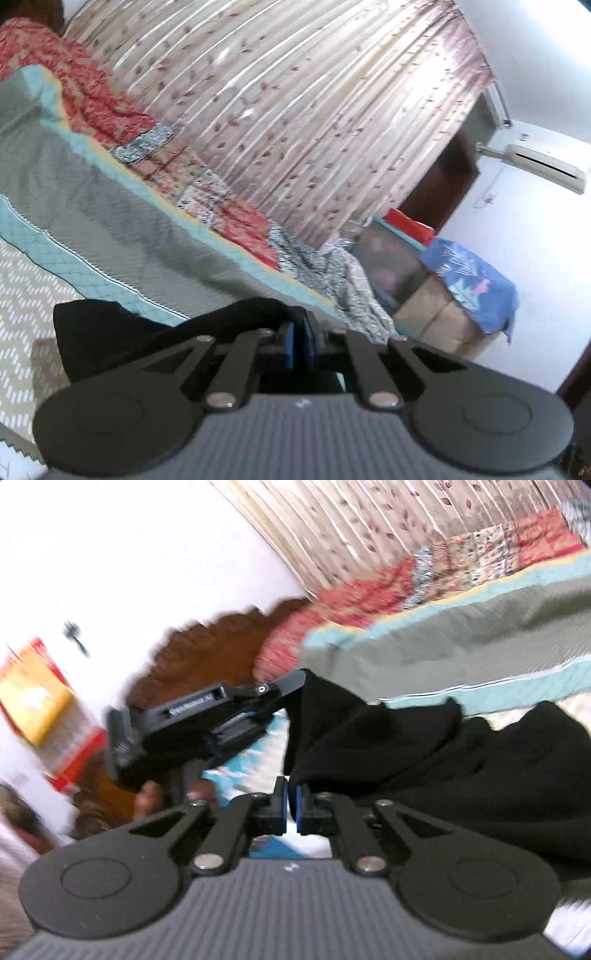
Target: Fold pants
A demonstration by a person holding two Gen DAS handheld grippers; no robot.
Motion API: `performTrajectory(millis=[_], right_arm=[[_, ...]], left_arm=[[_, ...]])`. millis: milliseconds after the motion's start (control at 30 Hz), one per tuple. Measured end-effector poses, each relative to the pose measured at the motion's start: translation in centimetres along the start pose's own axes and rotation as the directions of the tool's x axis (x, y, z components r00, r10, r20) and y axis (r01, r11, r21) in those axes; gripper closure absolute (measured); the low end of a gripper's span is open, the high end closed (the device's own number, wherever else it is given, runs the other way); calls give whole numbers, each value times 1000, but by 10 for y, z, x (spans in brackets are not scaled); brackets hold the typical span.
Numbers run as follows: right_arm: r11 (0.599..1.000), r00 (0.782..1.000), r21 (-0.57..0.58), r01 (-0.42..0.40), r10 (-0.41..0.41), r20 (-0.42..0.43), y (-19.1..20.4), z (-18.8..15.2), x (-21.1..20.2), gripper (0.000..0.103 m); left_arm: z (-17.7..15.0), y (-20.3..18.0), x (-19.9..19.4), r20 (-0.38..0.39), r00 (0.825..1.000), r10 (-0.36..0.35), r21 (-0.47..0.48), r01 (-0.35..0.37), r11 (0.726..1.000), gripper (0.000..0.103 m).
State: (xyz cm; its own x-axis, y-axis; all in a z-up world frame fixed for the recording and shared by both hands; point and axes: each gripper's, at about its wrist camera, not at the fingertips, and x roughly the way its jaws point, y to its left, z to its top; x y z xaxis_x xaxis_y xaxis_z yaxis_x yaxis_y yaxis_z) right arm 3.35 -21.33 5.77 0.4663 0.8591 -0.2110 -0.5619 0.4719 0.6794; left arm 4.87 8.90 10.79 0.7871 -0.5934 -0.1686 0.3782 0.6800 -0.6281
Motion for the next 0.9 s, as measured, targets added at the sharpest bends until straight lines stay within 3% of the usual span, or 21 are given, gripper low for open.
performTrajectory(millis=[133,200,267,400,433,467,533,633,667,733,800,833,867,900], right_arm=[[997,1000,75,6,-4,-23,-2,-32,-28,96],[989,992,115,94,-84,-92,-10,-44,-29,92],[969,971,140,202,-180,-158,-26,-49,-23,90],[925,937,173,338,-314,-151,-46,-18,-15,86],[916,925,149,371,-351,-147,-46,-6,-6,76],[907,910,117,406,-389,-144,-45,9,8,58],[902,899,54,428,-419,-131,-46,30,42,41],[903,891,-69,424,-430,-144,-52,51,110,29],[896,884,-118,427,-442,-155,-55,55,135,21],[866,853,-218,450,-490,-183,-67,55,185,17],[811,789,-303,501,-572,-224,-89,44,224,18],[798,764,-314,515,-593,-254,-100,38,237,35],[801,754,-319,505,-590,-287,-105,36,253,92],[801,747,-327,501,-591,-304,-105,32,254,91]], left_arm=[[-18,11,-13,-73,997,26,-46,-29,999,97],[-33,24,-20,-104,991,81,-63,-88,994,97],[-50,43,-26,-159,978,134,-117,-154,981,97],[-86,76,-34,-257,942,217,-174,-266,948,97],[-93,83,-36,-280,933,226,-182,-282,942,97],[-100,89,-37,-303,924,233,-188,-298,936,97],[-113,97,-39,-336,910,242,-188,-317,930,97],[-120,103,-38,-360,902,238,-196,-323,926,97],[-121,106,-41,-361,903,234,-199,-320,926,97],[-118,107,-43,-356,905,232,-198,-316,928,97],[-117,107,-42,-354,905,235,-194,-317,928,97],[-118,106,-44,-353,905,237,-191,-318,929,97],[-117,106,-44,-352,905,238,-188,-318,929,97],[-117,103,-44,-349,906,240,-180,-316,931,97]])
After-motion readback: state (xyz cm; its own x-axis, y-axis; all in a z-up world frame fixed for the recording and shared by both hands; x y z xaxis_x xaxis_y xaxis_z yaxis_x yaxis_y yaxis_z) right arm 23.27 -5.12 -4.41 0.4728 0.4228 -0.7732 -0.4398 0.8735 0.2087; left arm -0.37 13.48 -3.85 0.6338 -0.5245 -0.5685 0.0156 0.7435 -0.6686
